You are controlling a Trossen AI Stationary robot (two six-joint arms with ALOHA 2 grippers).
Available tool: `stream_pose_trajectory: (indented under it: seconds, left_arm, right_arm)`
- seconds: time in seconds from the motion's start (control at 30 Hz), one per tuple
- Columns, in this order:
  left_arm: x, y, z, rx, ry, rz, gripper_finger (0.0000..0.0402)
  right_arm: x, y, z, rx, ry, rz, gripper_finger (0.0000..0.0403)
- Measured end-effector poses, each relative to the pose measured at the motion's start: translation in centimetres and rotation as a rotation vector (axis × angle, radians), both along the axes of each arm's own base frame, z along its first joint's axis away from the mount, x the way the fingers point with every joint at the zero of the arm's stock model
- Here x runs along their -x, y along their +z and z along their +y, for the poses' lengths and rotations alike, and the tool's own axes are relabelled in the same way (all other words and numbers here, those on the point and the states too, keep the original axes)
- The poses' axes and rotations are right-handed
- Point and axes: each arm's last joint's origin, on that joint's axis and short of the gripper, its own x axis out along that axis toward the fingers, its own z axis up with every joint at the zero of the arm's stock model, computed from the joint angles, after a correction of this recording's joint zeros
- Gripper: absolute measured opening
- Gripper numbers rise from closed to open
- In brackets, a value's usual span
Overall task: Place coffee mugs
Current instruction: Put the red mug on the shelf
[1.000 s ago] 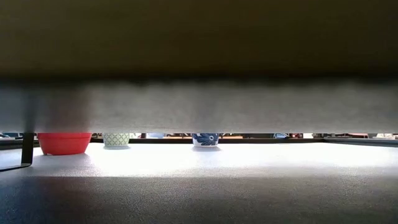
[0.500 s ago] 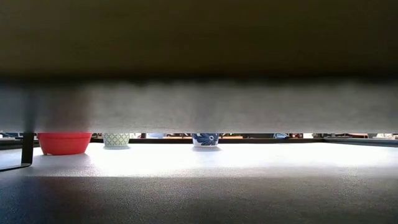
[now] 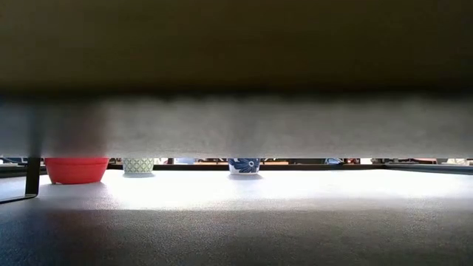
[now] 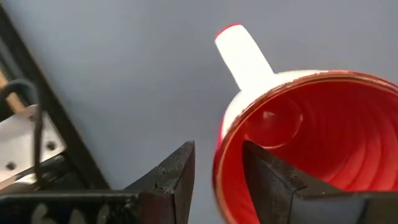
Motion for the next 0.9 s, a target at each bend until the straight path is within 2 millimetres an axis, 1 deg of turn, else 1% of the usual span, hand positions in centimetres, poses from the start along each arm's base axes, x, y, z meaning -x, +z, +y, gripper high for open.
stream_pose_trajectory:
  seconds: [0.07, 0.13, 0.2, 0.3, 0.37, 0.47, 0.57, 0.9]
  left_arm:
    - [-0.2, -0.8, 0.0, 0.005, -0.005, -0.003, 0.0114]
    - [-0.2, -1.5, 0.0, 0.007, -0.007, -0.009, 0.0103]
    - [-0.3, -1.9, -0.1, 0.008, -0.007, -0.02, 0.008]
    - [-0.5, -2.2, -0.1, 0.011, -0.016, -0.041, 0.0028]
    - [-0.5, -2.1, -0.1, 0.014, -0.022, -0.058, 0.0011]
    - [-0.5, -1.9, -0.1, 0.018, -0.033, -0.073, 0.0014]
    - [-0.4, -1.6, -0.1, 0.018, -0.046, -0.091, 0.0007]
    - [-2.0, 1.3, -0.1, 0.008, -0.146, -0.191, 0.0006]
  right_arm:
    - [0.1, -0.4, 0.0, 0.0, -0.004, 0.009, 0.0068]
    - [0.1, -0.8, -0.1, 0.006, -0.005, 0.019, 0.0068]
    - [0.1, -1.1, -0.1, 0.012, -0.005, 0.028, 0.0068]
    - [0.2, -1.2, -0.1, 0.015, -0.006, 0.032, 0.0068]
    - [0.2, -1.2, -0.1, 0.015, -0.005, 0.032, 0.0068]
    - [0.2, -1.2, -0.1, 0.021, -0.002, 0.033, 0.0068]
    - [0.2, -1.2, -0.1, 0.027, 0.002, 0.034, 0.0068]
    - [0.2, -1.2, -0.1, 0.027, 0.002, 0.032, 0.0068]
